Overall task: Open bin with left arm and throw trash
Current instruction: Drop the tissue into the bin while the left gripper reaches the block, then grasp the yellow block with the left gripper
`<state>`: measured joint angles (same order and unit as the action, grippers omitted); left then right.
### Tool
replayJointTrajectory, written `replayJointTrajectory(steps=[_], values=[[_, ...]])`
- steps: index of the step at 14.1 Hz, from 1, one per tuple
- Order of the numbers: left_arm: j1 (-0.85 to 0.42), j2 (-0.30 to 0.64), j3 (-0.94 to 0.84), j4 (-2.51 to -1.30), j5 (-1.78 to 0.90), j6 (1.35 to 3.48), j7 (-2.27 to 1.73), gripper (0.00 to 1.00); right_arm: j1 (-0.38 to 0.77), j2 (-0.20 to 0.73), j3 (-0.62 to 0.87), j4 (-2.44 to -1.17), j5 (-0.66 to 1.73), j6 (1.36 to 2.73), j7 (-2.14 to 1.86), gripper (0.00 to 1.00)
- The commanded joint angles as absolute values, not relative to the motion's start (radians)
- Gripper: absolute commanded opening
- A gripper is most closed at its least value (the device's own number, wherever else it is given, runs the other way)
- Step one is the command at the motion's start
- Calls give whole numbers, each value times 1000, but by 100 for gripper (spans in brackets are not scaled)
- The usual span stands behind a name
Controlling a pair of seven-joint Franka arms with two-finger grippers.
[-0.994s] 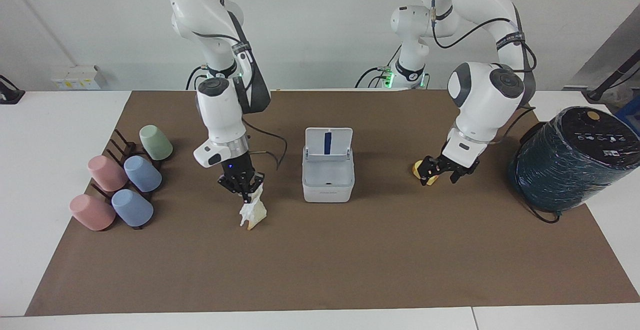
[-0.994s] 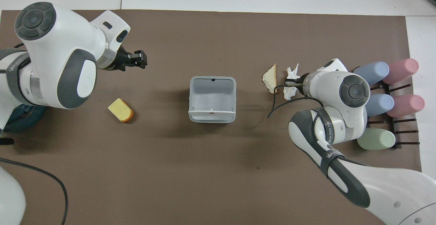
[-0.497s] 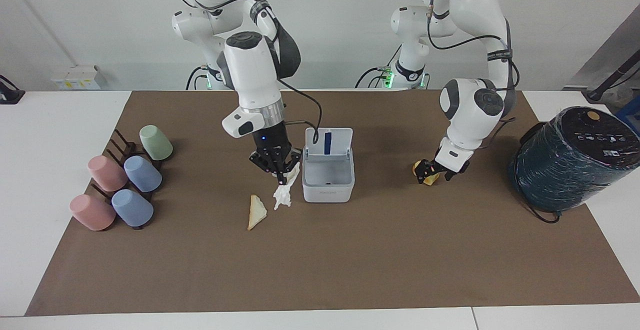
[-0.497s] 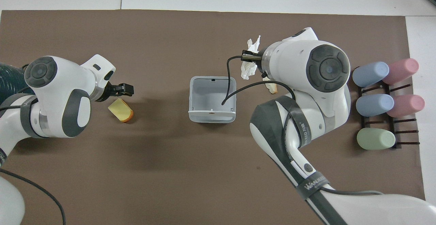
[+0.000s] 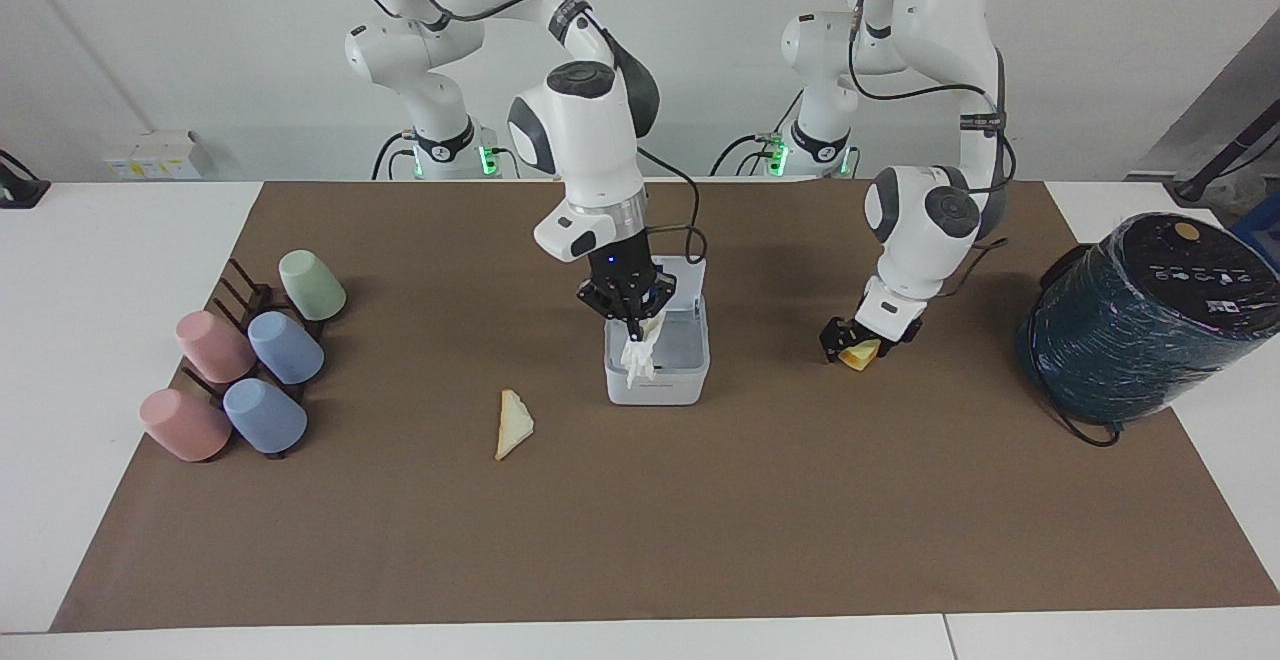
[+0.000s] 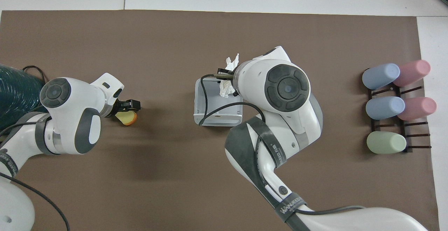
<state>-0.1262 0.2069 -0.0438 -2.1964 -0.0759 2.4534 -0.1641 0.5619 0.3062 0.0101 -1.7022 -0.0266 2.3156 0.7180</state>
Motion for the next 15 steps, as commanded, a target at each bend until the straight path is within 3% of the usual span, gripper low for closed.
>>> replayJointTrajectory(steps=[1, 2, 3, 7, 11, 15], values=[[-135, 192, -41, -2153, -61, 2383, -164, 13, 554, 295, 21, -1724, -32, 2289, 736, 26], [-137, 195, -41, -2107, -61, 2329, -164, 0, 555, 295, 21, -1724, -19, 2284, 738, 77], [-137, 196, -41, -2064, -61, 2285, -164, 0, 557, 296, 21, -1720, -8, 2283, 738, 89], [-141, 219, -49, -1893, -58, 2151, -167, 0, 540, 296, 20, -1697, -11, 2267, 735, 90], [-274, 218, -49, -1798, -60, 2057, -326, 0, 442, 313, 17, -1675, -28, 2292, 626, 90], [-437, 228, -51, -1758, -66, 2092, -540, 0, 318, 380, 15, -1675, -35, 2390, 577, 89]])
